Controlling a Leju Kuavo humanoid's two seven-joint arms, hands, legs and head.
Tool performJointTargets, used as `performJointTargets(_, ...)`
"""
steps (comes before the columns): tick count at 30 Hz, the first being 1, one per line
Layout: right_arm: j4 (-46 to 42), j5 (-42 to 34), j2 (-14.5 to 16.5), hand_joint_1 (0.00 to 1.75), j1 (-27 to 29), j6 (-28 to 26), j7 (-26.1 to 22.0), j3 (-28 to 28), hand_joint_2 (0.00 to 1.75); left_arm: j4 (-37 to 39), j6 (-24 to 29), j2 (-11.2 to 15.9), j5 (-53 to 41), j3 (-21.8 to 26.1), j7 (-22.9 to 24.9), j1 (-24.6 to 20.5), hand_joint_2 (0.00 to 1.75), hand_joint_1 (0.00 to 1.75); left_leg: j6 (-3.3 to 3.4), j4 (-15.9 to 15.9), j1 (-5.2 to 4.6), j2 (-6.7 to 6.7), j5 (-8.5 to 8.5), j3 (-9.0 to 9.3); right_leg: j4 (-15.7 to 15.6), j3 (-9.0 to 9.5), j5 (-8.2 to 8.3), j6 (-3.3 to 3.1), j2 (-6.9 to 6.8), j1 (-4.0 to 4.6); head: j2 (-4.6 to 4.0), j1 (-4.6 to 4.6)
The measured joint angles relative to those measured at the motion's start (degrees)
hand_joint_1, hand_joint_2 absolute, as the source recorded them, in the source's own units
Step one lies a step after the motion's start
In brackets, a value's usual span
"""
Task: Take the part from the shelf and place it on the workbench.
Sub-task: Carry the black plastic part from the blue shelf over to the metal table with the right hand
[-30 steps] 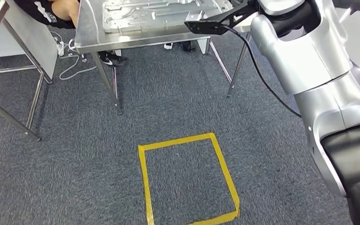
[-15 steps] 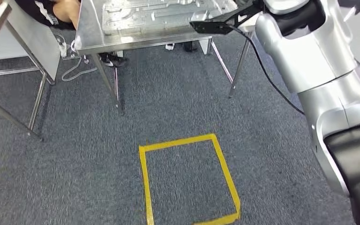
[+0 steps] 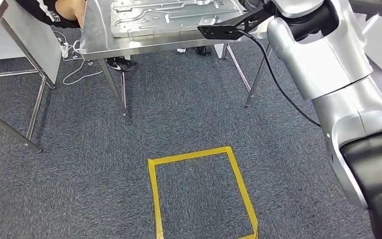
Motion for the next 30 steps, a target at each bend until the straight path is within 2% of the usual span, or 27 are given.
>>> performJointTargets(1,0.15,-0.03,-0.05,1.75,0.10,-0.19,-0.01,0.00,1.75,-0.01,0.02,0.08,-0.02,0.01,0.04,0.08,1.75,0.00,0.37,-0.15,-0.01,0.00,-0.53,0.74,3.55,-2.41,-0.33,0.07,-0.01,-0.01,0.00,0.03)
performJointTargets(3,0.49,-0.08,-0.16,1.75,0.38,-0.41,-0.01,0.00,1.75,-0.03,0.08,0.23,-0.08,0.02,0.15,0.14,1.75,0.00,0.78,-0.20,-0.15,-0.10,-1.75,2.24,10.09,-7.79,-2.22,0.11,0.00,0.05,0.00,0.04)
performJointTargets(4,0.67,-0.10,-0.24,1.75,0.62,-0.44,0.00,0.00,1.75,-0.04,0.12,0.28,-0.16,0.02,0.27,0.15,1.75,0.00,0.83,-0.20,-0.24,-0.29,-2.48,3.15,11.52,-9.88,-3.18,0.02,0.00,0.07,0.00,0.04)
performJointTargets(5,0.83,-0.16,-0.32,1.75,0.86,-0.49,0.01,0.00,1.75,-0.04,0.19,0.32,-0.26,0.02,0.48,0.18,1.75,0.00,0.82,-0.20,-0.32,-0.49,-3.28,4.19,11.36,-11.19,-3.59,-0.17,0.01,0.12,0.00,0.04)
performJointTargets(6,0.97,-0.22,-0.38,1.75,1.06,-0.61,0.01,0.00,1.75,-0.05,0.28,0.35,-0.38,0.02,0.74,0.24,1.75,0.00,0.76,-0.21,-0.38,-0.70,-4.14,5.34,9.55,-11.66,-2.95,-0.44,0.01,0.25,0.00,0.04)
performJointTargets(7,1.10,-0.27,-0.43,1.75,1.21,-0.80,0.00,0.00,1.75,-0.05,0.38,0.36,-0.50,0.02,1.03,0.32,1.75,0.00,0.69,-0.24,-0.41,-0.85,-5.04,6.52,6.37,-11.44,-0.89,-0.78,0.01,0.46,0.00,0.04)
performJointTargets(9,1.55,-0.32,-0.63,1.75,1.53,-1.46,-0.04,0.00,1.75,-0.06,0.56,0.24,-0.64,0.02,1.58,0.54,1.75,0.00,0.40,-0.49,-0.45,-1.06,-6.70,8.31,-0.77,-10.30,6.55,-1.67,0.10,1.24,0.00,0.08)
performJointTargets(10,1.76,-0.35,-0.74,1.75,1.70,-1.86,-0.09,0.00,1.75,-0.09,0.65,0.17,-0.77,0.02,1.90,0.57,1.75,0.00,0.15,-0.81,-0.43,-1.13,-7.29,8.85,-3.03,-9.75,9.41,-2.06,0.20,1.59,0.00,0.14)
performJointTargets(11,1.96,-0.38,-0.86,1.75,1.98,-2.24,-0.15,0.00,1.75,-0.23,0.76,0.13,-0.92,0.01,2.24,0.53,1.75,0.00,-0.12,-1.14,-0.39,-1.16,-7.53,9.40,-4.35,-9.31,10.98,-2.46,0.30,1.86,0.00,0.21)
performJointTargets(13,2.16,-0.43,-0.96,1.75,2.62,-2.85,-0.26,0.00,1.75,-0.72,1.05,0.16,-1.44,-0.01,2.90,0.45,1.75,0.00,-0.70,-0.88,-0.40,-1.07,-6.76,9.81,-5.27,-7.94,10.28,-3.13,0.33,1.80,0.00,0.31)
performJointTargets(14,2.30,-0.43,-1.05,1.75,3.03,-3.06,-0.29,0.00,1.75,-1.00,1.16,0.19,-1.66,-0.01,3.13,0.48,1.75,0.00,-0.89,0.65,-0.41,-0.89,-5.82,9.37,-5.99,-6.97,9.89,-3.47,0.30,1.66,0.00,0.33)
performJointTargets(15,2.46,-0.41,-1.13,1.75,3.37,-3.30,-0.32,0.00,1.75,-1.25,1.27,0.19,-1.86,-0.02,3.31,0.56,1.75,0.00,-1.06,3.29,-0.42,-0.70,-4.96,7.93,-6.58,-5.92,9.50,-3.74,0.25,1.49,0.00,0.33)
performJointTargets(16,2.60,-0.38,-1.21,1.75,3.71,-3.47,-0.41,0.00,1.75,-1.49,1.31,0.20,-1.96,-0.02,3.42,0.62,1.75,0.00,-1.17,6.61,-0.40,-0.51,-4.81,5.82,-7.12,-4.89,9.07,-3.89,0.26,1.33,0.00,0.33)
performJointTargets(17,2.71,-0.35,-1.27,1.75,4.09,-3.60,-0.52,0.00,1.75,-1.73,1.34,0.20,-2.02,-0.02,3.50,0.67,1.75,0.00,-1.28,9.89,-0.37,-0.35,-5.53,3.43,-7.43,-4.03,8.51,-3.99,0.28,1.27,0.00,0.33)
performJointTargets(19,2.82,-0.29,-1.30,1.75,5.01,-3.68,-0.82,0.00,1.75,-2.23,1.36,0.21,-2.11,-0.02,3.56,0.74,1.75,0.00,-1.65,13.51,-0.26,-0.27,-9.73,-0.92,-7.58,-2.37,7.10,-3.97,0.37,1.09,0.00,0.33)
performJointTargets(20,2.83,-0.27,-1.30,1.75,5.48,-3.67,-0.91,0.00,1.75,-2.43,1.34,0.21,-2.14,-0.02,3.58,0.78,1.75,0.00,-1.89,13.35,-0.14,-0.24,-11.56,-2.30,-7.52,-1.37,6.25,-3.85,0.42,0.98,0.00,0.33)
performJointTargets(21,2.85,-0.25,-1.30,1.75,5.83,-3.67,-0.94,0.00,1.75,-2.57,1.32,0.21,-2.16,-0.02,3.60,0.82,1.75,0.00,-2.16,11.89,0.02,-0.20,-11.91,-3.10,-7.37,-0.27,5.30,-3.67,0.46,0.87,0.00,0.33)
performJointTargets(22,2.85,-0.23,-1.30,1.75,6.04,-3.67,-0.93,0.00,1.75,-2.69,1.28,0.21,-2.17,-0.02,3.61,0.91,1.75,0.00,-2.41,9.25,0.22,-0.16,-10.13,-3.41,-7.13,0.86,4.26,-3.43,0.46,0.74,0.00,0.33)
performJointTargets(24,2.94,-0.15,-1.33,1.75,6.11,-3.67,-0.92,0.00,1.75,-2.85,1.19,0.18,-2.18,-0.02,3.63,1.25,1.75,0.00,-2.63,2.83,0.44,0.06,-1.78,-3.43,-6.48,2.46,2.24,-2.83,0.48,0.60,0.00,0.34)
performJointTargets(25,2.99,-0.11,-1.34,1.75,6.03,-3.67,-0.93,0.00,1.75,-2.91,1.16,0.16,-2.19,-0.02,3.64,1.37,1.75,0.00,-2.34,0.77,0.34,0.16,1.62,-3.31,-6.18,2.81,1.48,-2.49,0.57,0.59,0.00,0.35)
performJointTargets(26,3.03,-0.07,-1.36,1.75,5.98,-3.68,-0.94,0.00,1.75,-2.95,1.15,0.15,-2.19,-0.02,3.66,1.40,1.75,0.00,-1.86,-0.29,0.17,0.25,3.70,-3.28,-5.92,2.94,1.01,-2.14,0.66,0.58,0.00,0.36)
performJointTargets(28,3.03,-0.02,-1.40,1.75,5.87,-3.71,-0.93,-0.02,1.75,-3.13,1.14,0.16,-2.19,-0.03,3.65,1.21,1.75,0.00,-0.78,-0.52,-0.11,0.25,3.74,-2.78,-5.48,3.00,0.67,-1.60,0.76,0.51,0.00,0.36)
performJointTargets(30,2.99,0.00,-1.54,1.75,5.82,-3.74,-0.91,-0.06,1.75,-3.37,1.13,0.17,-2.19,-0.03,3.64,1.17,1.75,0.00,-0.07,-0.99,-0.06,0.27,3.50,-1.82,-2.90,1.78,0.65,-1.27,0.61,0.35,0.00,0.37)
